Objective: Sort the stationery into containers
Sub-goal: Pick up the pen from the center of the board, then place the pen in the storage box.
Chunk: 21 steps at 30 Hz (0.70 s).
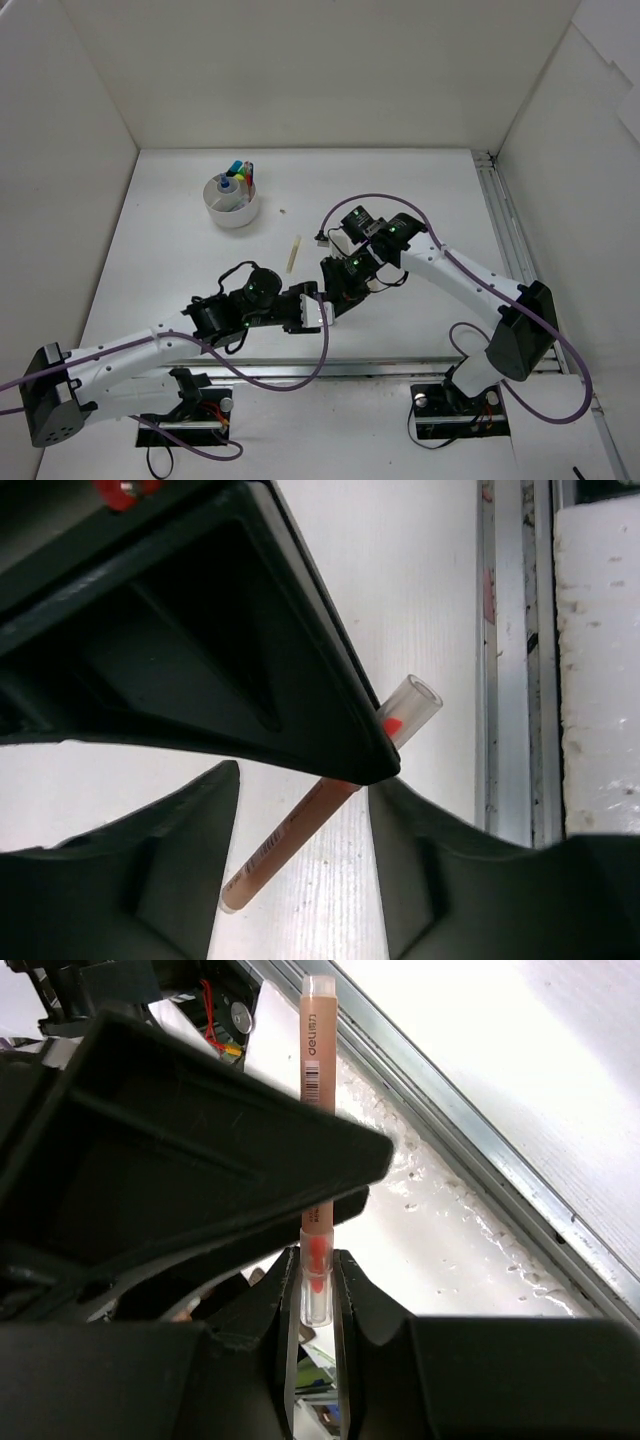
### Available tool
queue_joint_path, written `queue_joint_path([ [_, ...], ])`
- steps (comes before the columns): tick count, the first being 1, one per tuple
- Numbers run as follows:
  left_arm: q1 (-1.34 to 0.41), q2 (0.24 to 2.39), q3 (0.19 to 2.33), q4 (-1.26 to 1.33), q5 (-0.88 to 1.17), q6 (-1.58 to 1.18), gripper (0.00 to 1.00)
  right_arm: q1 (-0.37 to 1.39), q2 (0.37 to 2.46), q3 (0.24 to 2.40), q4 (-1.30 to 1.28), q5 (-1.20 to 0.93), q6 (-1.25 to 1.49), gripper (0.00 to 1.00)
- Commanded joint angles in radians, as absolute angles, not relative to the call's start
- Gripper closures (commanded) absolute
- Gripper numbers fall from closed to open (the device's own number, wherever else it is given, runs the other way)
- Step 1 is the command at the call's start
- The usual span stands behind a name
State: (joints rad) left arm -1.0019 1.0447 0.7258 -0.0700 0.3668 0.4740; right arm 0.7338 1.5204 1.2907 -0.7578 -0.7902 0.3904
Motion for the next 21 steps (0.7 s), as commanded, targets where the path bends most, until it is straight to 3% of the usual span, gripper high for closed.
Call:
queue_joint_path([
  [1,-1.008,1.003,0.762,0.021,0.387,0.499,0.61,0.727,1.496,1.338,-0.787,-0.821,0.379,1.00],
  [2,-1.008,0.999,0.759,0.025,0.387,0.500,0.73,0.729,1.496,1.339,-0.788,-0.819,0.379,1.00],
  [4,-1.008,0.993,0.752,0.035,0.387,0.502,0.85,0.727,1.497,1.342,-0.788,-0.819,0.382,1.00],
  [5,-1.008,0.992,0.752,0.038,0.387,0.500,0.98,0.727,1.499,1.345,-0.788,-0.821,0.380,1.00],
  [12,-1.008,1.011,0.759,0.037,0.388,0.514,1.00,0.729,1.519,1.384,-0.785,-0.818,0.377,0.98],
  [13,-1.008,1.014,0.758,0.044,0.381,0.511,1.00,0.730,1.520,1.391,-0.785,-0.807,0.373,0.91],
  [14,-1.008,1.014,0.752,0.064,0.350,0.506,1.00,0.729,1.519,1.400,-0.784,-0.796,0.373,0.76],
  [17,-1.008,1.014,0.732,0.118,0.275,0.485,1.00,0.724,1.502,1.452,-0.785,-0.755,0.353,0.61],
  [19,-0.967,0.999,0.718,0.153,0.249,0.465,1.00,0.719,1.476,1.468,-0.785,-0.732,0.333,0.03],
  [21,-0.919,0.968,0.680,0.239,0.206,0.414,1.00,0.706,1.444,1.480,-0.785,-0.701,0.330,0.02],
])
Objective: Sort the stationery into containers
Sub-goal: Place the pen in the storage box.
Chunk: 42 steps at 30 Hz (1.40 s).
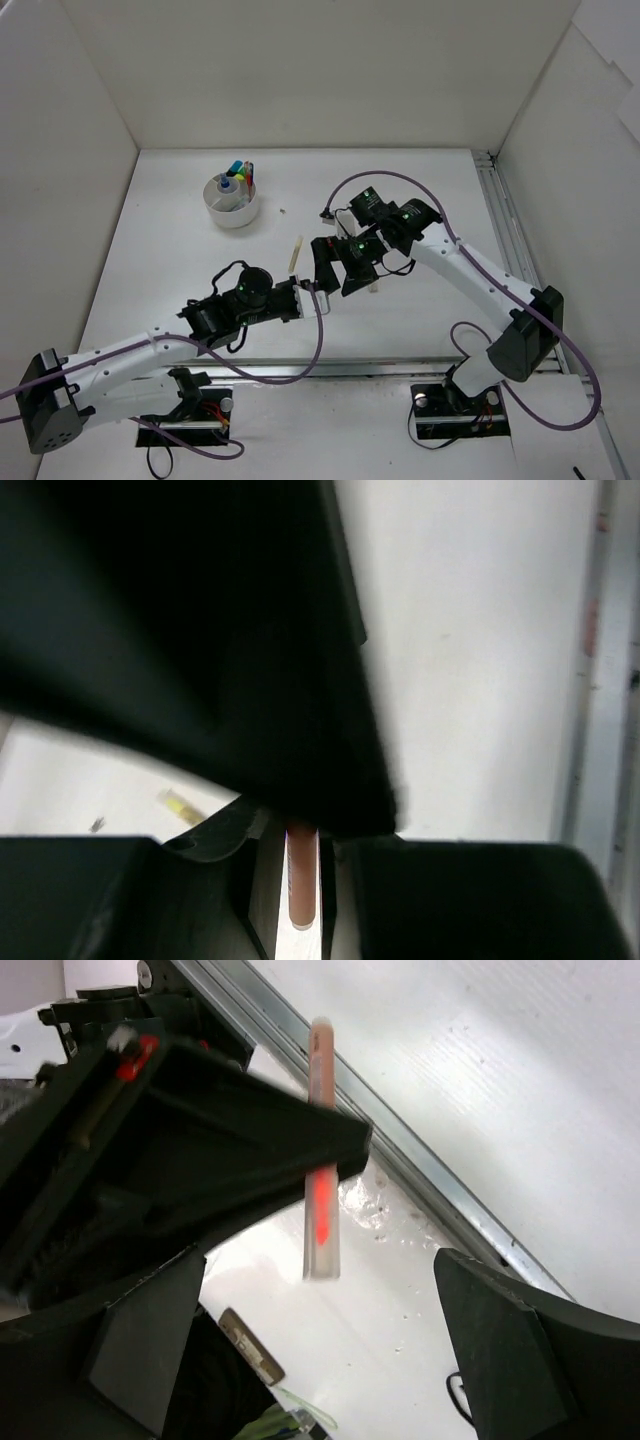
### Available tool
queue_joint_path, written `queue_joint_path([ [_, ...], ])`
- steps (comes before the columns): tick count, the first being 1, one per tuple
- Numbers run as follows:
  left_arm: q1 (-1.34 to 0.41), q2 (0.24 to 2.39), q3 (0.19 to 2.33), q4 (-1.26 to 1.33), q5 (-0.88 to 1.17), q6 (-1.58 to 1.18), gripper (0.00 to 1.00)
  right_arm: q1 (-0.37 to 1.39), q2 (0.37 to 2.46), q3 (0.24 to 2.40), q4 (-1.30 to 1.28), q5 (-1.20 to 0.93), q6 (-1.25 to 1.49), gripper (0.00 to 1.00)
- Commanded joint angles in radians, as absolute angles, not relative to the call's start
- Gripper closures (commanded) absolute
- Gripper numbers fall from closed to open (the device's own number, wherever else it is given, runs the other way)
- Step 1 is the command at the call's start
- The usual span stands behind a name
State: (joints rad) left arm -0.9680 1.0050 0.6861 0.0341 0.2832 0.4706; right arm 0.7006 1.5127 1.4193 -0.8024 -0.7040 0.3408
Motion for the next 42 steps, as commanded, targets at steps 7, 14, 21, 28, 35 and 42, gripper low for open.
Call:
queue_joint_path([
  [7,-0.773,0.879,0.623,0.360,0.160,0.350,1.00,0.640,1.348,1.447,-0.769,-0.453,0.347,0.02],
  [14,-0.400,0.929,0.721,0.345,0.375,0.299,1.00,0.578,1.278,1.355,-0.692,-0.321,0.354,0.02],
  [21,-0.071,1.259,0.966,0.301,0.720,0.250,1.00,0.535,1.316,1.336,-0.649,-0.362,0.278,0.02],
  [28,-0.005,1.531,1.354,0.006,1.063,0.480,1.00,0.489,1.354,1.328,-0.624,-0.411,0.210,0.02],
  [35,0.017,1.640,1.431,-0.123,1.118,0.640,1.00,0.456,1.377,1.342,-0.621,-0.422,0.167,0.02],
  [42,0.028,1.755,1.400,-0.064,1.236,0.765,1.00,0.446,1.427,1.373,-0.618,-0.449,0.161,0.02],
])
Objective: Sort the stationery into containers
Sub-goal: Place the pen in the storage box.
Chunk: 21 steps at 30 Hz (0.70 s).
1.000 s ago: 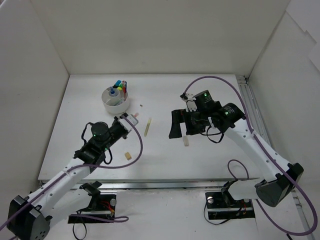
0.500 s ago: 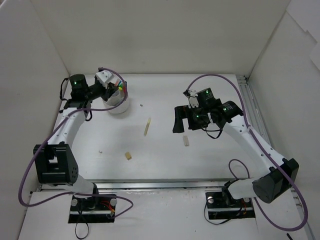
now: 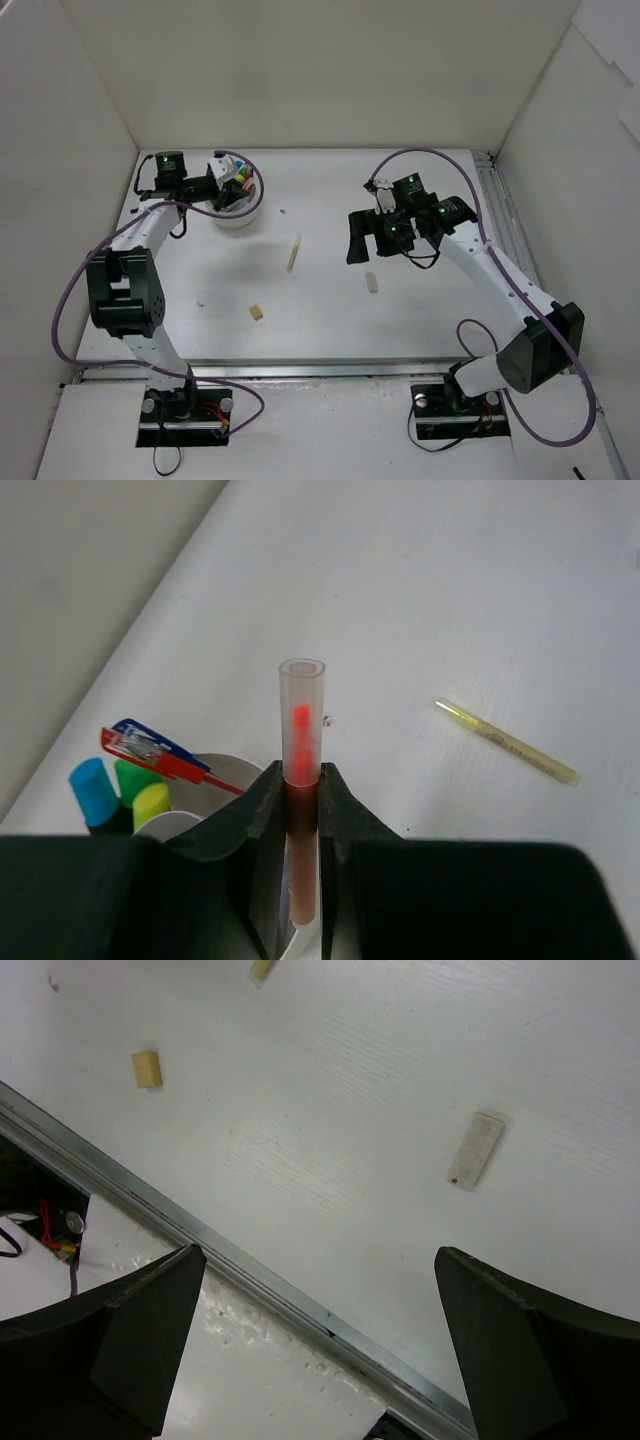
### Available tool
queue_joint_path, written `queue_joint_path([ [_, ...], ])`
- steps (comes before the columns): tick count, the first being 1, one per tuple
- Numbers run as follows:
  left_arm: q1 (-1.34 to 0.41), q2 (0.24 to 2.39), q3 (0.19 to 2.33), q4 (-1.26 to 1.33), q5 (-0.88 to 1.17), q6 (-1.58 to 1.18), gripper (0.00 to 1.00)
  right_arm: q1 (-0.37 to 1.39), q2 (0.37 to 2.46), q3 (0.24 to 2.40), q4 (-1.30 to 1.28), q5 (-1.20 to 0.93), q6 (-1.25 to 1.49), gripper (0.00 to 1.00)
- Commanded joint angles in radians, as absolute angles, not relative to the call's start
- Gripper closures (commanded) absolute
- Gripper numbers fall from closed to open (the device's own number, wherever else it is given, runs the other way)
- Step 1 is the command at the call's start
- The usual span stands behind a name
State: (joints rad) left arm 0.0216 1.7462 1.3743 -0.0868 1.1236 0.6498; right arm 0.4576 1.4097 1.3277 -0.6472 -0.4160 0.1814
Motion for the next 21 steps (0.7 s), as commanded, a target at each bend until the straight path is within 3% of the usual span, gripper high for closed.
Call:
queue_joint_path([
  [1,0.043,1.767,1.411,-0.078,1.268,0.797,1.00,0.451,1.433,1.379,-0.618,-0.454,0.160,0.02],
  [5,0.101,1.853,1.460,-0.078,1.471,0.853,1.00,0.446,1.459,1.391,-0.618,-0.456,0.161,0.02],
  [10,0.110,1.905,1.545,-0.146,1.434,0.850,1.00,0.448,1.477,1.397,-0.617,-0.465,0.158,0.02],
  [15,0.101,1.884,1.451,0.113,1.371,0.717,1.00,0.445,1.493,1.407,-0.615,-0.465,0.155,0.02],
  [21,0.101,1.937,1.509,0.123,1.361,0.673,1.00,0.442,1.503,1.410,-0.617,-0.468,0.152,0.02],
])
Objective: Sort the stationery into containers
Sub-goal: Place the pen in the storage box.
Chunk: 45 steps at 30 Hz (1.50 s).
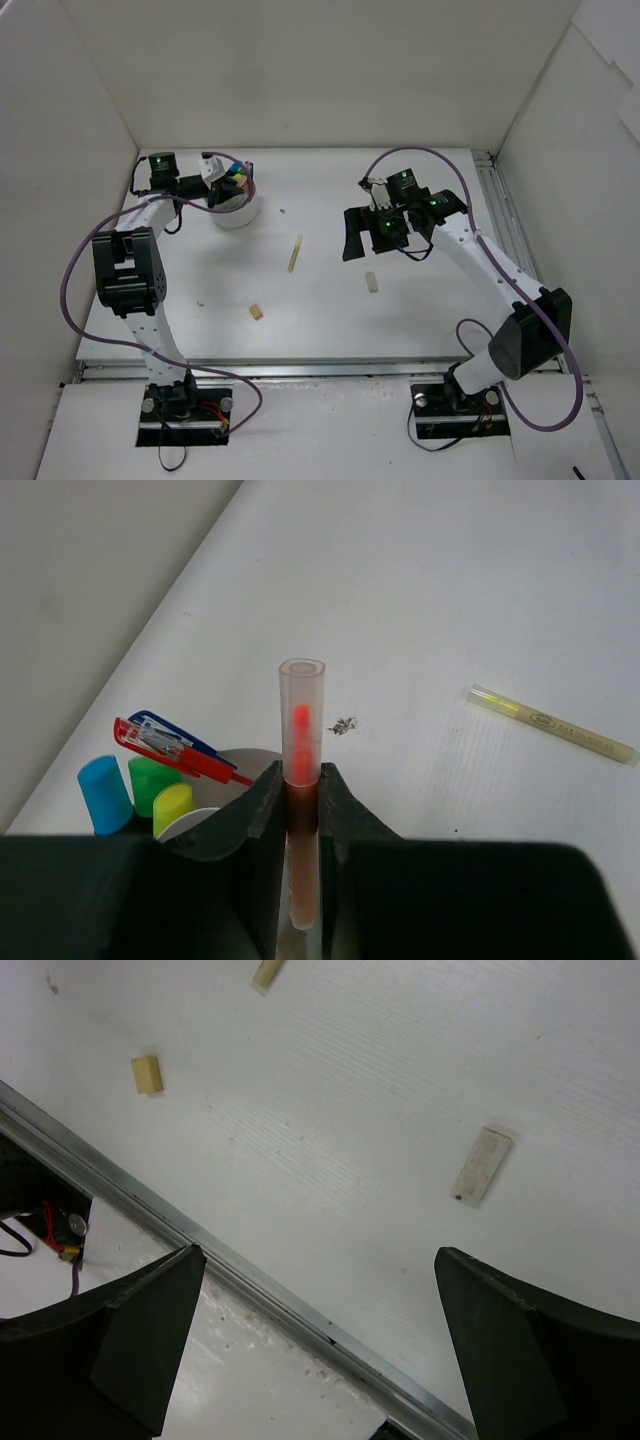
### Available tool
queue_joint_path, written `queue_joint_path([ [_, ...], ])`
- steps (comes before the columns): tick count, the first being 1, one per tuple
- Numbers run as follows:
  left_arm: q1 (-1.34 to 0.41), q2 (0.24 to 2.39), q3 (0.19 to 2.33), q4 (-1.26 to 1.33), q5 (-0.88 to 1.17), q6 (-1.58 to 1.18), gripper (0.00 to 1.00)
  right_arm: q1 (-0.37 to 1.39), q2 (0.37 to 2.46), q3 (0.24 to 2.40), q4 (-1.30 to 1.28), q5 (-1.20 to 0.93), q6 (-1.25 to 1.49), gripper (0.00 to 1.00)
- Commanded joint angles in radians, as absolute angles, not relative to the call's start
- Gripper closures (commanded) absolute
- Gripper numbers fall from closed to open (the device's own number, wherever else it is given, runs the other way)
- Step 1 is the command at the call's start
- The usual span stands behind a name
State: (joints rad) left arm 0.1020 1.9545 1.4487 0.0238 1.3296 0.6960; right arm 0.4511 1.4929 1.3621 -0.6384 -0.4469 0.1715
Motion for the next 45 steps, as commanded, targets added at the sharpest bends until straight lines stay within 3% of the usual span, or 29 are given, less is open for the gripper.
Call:
queue_joint_path([
  [1,0.101,1.950,1.514,0.129,1.359,0.670,1.00,0.442,1.505,1.411,-0.617,-0.469,0.150,0.02],
  [17,0.101,1.999,1.499,0.207,1.318,0.621,0.99,0.439,1.506,1.420,-0.617,-0.482,0.155,0.02],
  [18,0.101,1.991,1.493,0.216,1.315,0.621,0.91,0.439,1.506,1.420,-0.617,-0.483,0.155,0.02],
  [26,0.110,1.936,1.441,0.224,1.327,0.597,0.68,0.442,1.506,1.422,-0.617,-0.494,0.158,0.02],
  [27,0.110,1.916,1.436,0.224,1.327,0.592,0.37,0.436,1.503,1.420,-0.617,-0.494,0.158,0.02],
  [28,0.110,1.907,1.434,0.218,1.331,0.588,0.01,0.437,1.503,1.420,-0.618,-0.495,0.160,0.02],
  [41,0.130,1.750,1.377,0.201,1.382,0.542,0.00,0.442,1.451,1.385,-0.612,-0.473,0.175,0.02],
  [44,0.141,1.697,1.373,0.288,1.318,0.367,0.00,0.445,1.433,1.382,-0.604,-0.375,0.213,0.02],
  [45,0.141,1.680,1.373,0.296,1.271,0.324,0.00,0.460,1.419,1.378,-0.601,-0.239,0.228,0.02],
])
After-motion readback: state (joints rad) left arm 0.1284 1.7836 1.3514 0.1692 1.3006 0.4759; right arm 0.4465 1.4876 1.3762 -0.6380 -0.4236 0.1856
